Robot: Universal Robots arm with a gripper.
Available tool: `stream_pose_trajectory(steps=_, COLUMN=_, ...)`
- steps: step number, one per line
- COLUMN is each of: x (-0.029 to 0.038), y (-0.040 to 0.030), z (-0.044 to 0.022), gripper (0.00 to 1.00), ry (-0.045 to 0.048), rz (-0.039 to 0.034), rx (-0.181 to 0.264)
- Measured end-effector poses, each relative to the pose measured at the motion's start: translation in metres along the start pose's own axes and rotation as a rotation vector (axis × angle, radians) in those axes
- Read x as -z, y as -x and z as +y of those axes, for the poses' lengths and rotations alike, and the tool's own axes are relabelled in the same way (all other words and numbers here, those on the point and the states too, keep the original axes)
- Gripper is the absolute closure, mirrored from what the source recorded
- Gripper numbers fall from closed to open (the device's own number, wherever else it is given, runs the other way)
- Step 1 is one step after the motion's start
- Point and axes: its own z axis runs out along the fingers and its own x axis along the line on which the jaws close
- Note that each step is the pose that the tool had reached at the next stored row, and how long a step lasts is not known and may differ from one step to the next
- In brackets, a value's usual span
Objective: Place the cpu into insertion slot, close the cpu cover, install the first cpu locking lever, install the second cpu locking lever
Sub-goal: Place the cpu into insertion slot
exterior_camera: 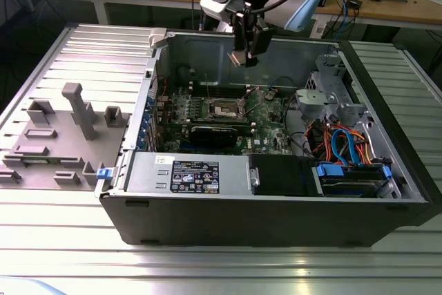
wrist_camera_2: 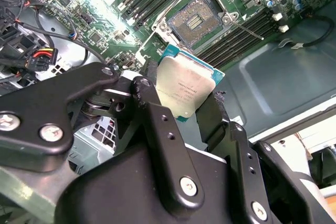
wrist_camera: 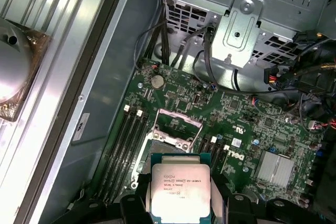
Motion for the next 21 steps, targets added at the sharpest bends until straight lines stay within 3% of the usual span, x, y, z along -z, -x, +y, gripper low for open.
stream_pose_trajectory(steps=8, x=-0.0007, y=0.0, z=-0.0001, gripper=0.46, ry=0.0008, rz=-0.004, rx=-0.05)
stream_pose_trajectory(steps=17, x=-0.0013, y=0.0, z=-0.0001, gripper=0.46, ry=0.0025, rz=-0.0141, rx=-0.172)
stream_pose_trajectory(steps=21, x=-0.0025, y=0.0, z=-0.0002, gripper=0.46, ry=0.0026, rz=-0.0142, rx=-0.174)
